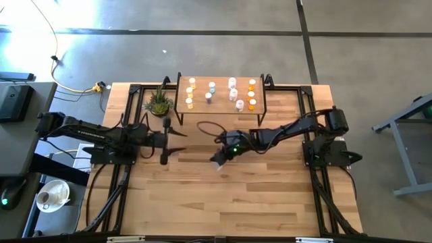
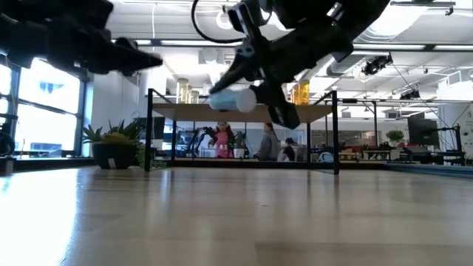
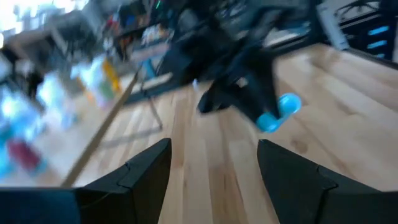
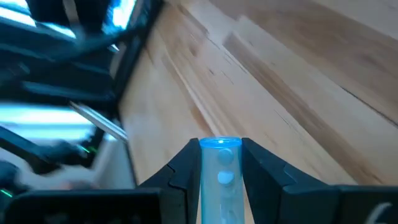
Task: Pick and place medicine bottles onto shelf by color
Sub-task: Put the blue pill bottle on the shelf
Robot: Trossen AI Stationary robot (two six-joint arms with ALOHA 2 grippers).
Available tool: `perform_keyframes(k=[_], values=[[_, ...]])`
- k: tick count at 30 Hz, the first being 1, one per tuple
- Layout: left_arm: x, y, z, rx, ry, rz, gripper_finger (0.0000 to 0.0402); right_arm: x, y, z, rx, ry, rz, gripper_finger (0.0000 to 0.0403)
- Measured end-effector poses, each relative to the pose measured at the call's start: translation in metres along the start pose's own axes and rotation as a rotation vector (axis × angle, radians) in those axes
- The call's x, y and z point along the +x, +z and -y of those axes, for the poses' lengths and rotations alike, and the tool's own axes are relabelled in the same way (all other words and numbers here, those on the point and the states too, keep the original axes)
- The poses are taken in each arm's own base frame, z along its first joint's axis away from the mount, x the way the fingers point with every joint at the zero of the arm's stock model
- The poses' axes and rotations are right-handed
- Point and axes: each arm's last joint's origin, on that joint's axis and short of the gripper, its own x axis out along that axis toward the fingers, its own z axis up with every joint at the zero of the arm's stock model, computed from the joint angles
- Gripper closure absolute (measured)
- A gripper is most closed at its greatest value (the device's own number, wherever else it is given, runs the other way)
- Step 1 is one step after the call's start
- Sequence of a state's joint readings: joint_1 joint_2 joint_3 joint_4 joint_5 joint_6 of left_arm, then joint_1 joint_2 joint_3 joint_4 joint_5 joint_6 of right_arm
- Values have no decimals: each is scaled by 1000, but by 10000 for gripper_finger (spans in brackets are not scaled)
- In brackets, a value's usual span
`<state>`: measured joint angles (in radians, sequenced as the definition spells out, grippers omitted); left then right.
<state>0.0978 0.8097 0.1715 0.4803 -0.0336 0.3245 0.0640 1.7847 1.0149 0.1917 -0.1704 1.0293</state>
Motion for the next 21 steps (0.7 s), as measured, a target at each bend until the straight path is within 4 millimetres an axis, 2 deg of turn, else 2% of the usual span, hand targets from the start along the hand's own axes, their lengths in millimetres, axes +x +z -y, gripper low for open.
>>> perform_keyframes(k=[6,13,16,21], values=[[-1,13,14,185,-52,117,172,-2,13,-5,131,95,67,316],[2,18,28,315,-37,150,172,-4,20,-7,237,146,98,316],[6,20,34,381,-49,165,172,-4,21,-7,273,148,97,316],[22,38,45,497,-74,170,172,-4,21,-7,328,151,96,316]])
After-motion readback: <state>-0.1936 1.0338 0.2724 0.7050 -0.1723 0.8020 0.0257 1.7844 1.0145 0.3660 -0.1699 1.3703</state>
